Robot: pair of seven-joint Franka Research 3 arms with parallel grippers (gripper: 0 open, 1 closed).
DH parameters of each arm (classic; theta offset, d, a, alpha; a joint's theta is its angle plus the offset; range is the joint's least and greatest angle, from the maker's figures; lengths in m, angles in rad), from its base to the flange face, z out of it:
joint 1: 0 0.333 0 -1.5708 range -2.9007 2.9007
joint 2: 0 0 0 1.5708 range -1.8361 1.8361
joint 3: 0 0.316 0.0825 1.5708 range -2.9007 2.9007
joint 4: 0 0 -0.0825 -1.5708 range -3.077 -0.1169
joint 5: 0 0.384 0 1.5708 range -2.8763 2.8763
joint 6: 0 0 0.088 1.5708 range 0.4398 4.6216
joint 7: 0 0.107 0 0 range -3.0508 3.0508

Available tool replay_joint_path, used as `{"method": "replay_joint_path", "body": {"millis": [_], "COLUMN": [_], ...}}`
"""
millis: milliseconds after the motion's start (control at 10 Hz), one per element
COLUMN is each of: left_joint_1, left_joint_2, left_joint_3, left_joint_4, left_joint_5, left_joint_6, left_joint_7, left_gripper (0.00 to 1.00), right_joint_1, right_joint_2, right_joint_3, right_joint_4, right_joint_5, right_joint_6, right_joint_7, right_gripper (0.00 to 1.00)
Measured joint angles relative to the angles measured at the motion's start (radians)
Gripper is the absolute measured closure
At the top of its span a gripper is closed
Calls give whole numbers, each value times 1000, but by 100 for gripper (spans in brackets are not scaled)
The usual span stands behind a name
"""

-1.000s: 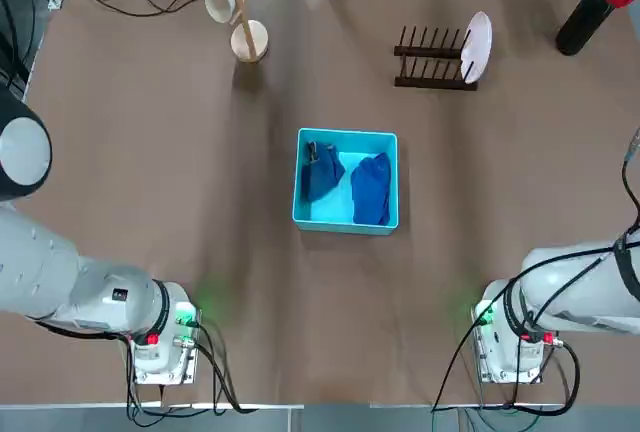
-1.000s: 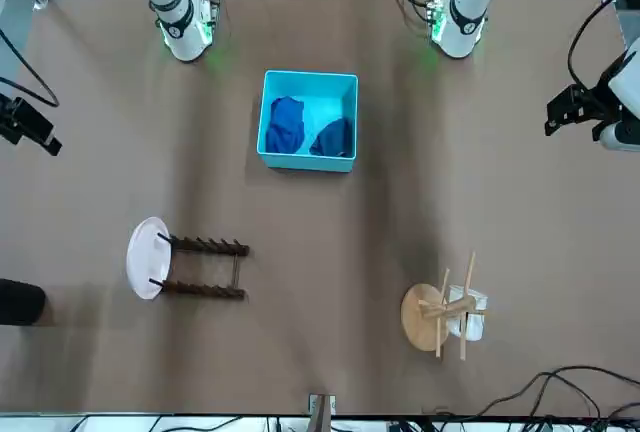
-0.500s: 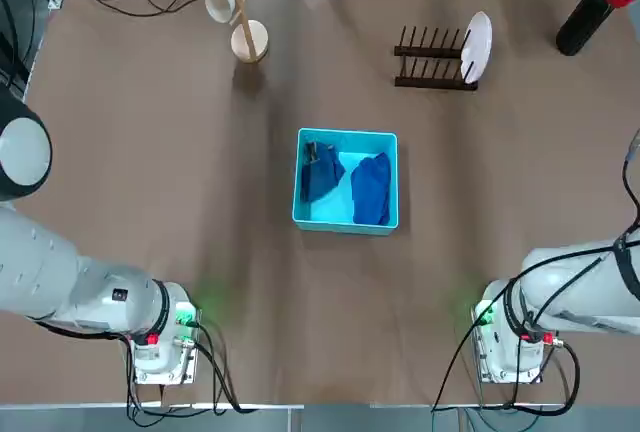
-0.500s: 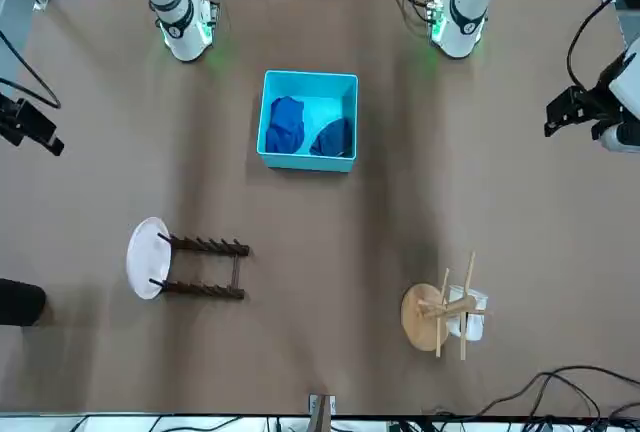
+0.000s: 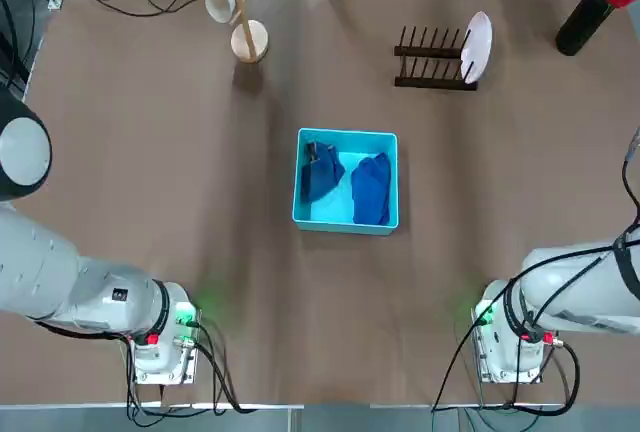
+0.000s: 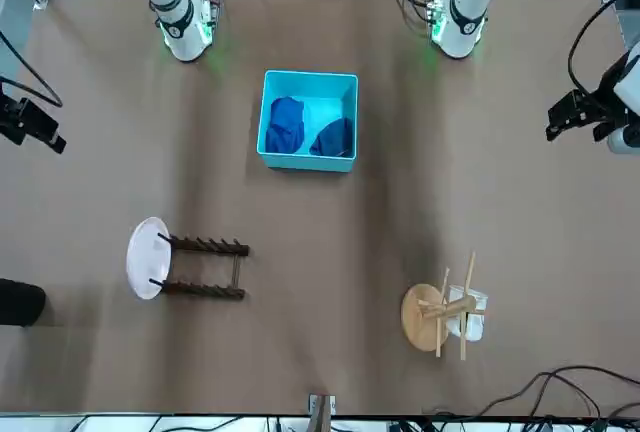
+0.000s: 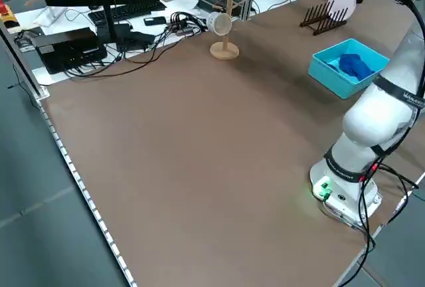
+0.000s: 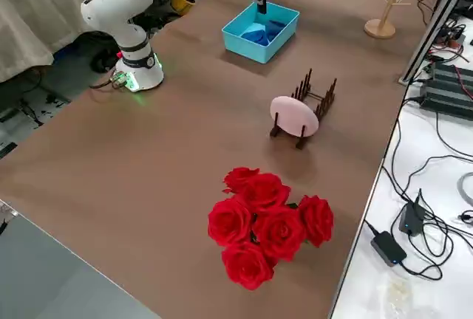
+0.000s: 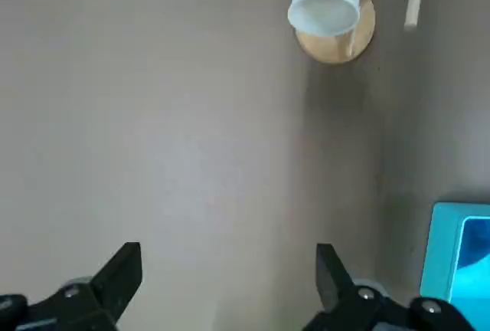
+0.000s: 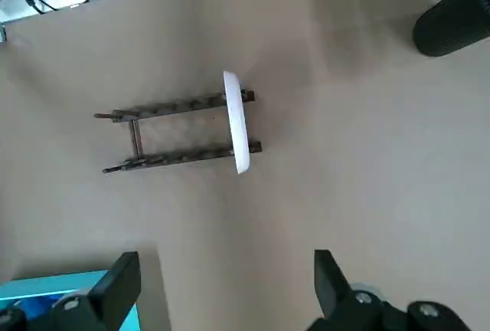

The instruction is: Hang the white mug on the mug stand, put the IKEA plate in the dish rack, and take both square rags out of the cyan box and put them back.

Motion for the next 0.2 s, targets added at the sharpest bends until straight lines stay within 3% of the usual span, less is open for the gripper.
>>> {"method": "replay_joint_path", "body": {"millis": [200], "left_joint_1": [0], "left_joint_2": [0], "left_joint_3": [-1], "left_joint_4": [0], "left_joint_5": [0], "left_joint_6": [32], "left_joint_7": [3], "left_gripper": [0], "right_joint_1": [-2], "right_joint_2": [0], "right_joint_3": [-2], "right_joint_4": [0], "right_joint_5": [0], "right_joint_6": [0], "right_joint_7": [0], "right_gripper": [0]}}
